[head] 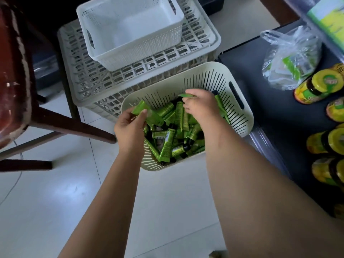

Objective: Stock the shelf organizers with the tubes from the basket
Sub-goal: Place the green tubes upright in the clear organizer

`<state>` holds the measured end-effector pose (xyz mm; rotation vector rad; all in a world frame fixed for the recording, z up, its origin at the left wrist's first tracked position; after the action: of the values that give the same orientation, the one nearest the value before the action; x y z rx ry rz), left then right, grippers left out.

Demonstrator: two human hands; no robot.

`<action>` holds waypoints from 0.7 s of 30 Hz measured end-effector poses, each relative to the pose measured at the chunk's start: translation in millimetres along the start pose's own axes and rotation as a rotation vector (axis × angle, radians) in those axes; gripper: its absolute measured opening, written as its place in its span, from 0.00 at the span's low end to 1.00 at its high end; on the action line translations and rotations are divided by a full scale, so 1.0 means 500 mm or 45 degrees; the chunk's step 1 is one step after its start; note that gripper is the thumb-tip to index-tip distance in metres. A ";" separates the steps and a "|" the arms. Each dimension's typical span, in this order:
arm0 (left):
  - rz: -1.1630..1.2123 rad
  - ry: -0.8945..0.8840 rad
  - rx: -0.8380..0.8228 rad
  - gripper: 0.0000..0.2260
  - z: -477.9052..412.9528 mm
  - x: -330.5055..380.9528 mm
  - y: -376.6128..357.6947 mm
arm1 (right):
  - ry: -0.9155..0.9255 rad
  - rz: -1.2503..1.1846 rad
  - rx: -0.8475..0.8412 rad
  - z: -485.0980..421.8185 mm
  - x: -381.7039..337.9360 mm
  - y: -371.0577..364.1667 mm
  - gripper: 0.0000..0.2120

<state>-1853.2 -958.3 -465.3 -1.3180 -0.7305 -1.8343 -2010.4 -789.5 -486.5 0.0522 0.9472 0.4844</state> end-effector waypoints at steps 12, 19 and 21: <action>0.036 -0.200 -0.247 0.06 0.089 0.183 -0.020 | 0.287 -0.202 0.076 0.136 -0.164 0.193 0.07; 0.136 -0.271 -0.677 0.10 0.201 0.362 -0.158 | 0.489 -0.595 0.176 0.355 -0.285 0.410 0.06; 0.161 -0.335 -0.788 0.12 0.253 0.422 -0.199 | 0.555 -0.617 0.245 0.433 -0.306 0.472 0.12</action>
<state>-1909.3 -853.7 -227.8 -1.9769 -0.1895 -1.8737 -2002.4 -607.2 -182.1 -0.1123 1.3839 -0.0527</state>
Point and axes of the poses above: each hand's wrist, its own z-axis away from the middle knuckle, its own y-axis out of the back of the hand, x = y × z, the point moved 5 cm from there along -z, towards the middle knuckle, and after that the axes turned 5 degrees about -y, right-handed, at the moved point
